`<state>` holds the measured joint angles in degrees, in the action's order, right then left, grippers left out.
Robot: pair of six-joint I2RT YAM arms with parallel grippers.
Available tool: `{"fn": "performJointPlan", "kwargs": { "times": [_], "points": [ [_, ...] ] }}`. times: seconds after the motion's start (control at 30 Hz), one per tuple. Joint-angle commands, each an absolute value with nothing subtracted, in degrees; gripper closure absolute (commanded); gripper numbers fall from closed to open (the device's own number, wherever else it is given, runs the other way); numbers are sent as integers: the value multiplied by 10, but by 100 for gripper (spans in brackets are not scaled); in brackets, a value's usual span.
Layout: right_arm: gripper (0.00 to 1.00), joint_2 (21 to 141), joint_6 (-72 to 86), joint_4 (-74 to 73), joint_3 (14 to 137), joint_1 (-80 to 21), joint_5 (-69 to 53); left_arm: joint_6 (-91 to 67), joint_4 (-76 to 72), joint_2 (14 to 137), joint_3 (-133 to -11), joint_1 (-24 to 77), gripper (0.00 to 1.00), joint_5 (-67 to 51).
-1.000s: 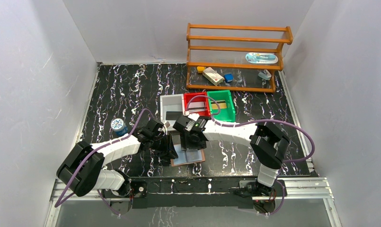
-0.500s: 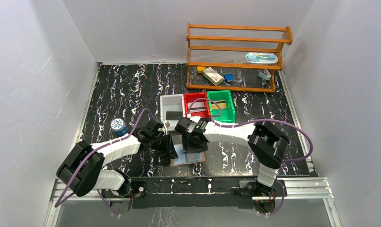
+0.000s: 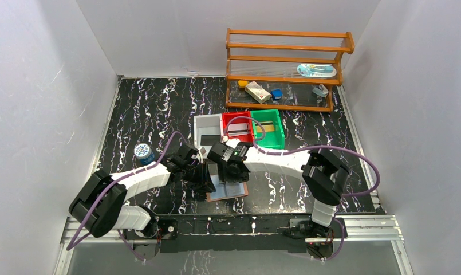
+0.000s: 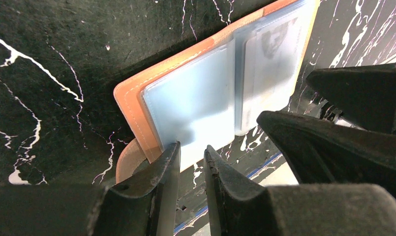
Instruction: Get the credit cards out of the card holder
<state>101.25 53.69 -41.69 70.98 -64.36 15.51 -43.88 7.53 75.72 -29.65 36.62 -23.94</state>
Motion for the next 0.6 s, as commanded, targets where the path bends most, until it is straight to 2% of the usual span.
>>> {"fn": "performJointPlan", "kwargs": {
  "times": [0.0,0.23,0.57],
  "points": [
    [33,1001,544,-417,724,-650,163,-427,97,769,-304,369,76,-239],
    [28,1016,551,-414,706,-647,173,-430,96,766,-301,368,76,-239],
    [28,1029,554,-375,680,-647,137,-429,98,766,-301,368,76,-240]
  ]
}}
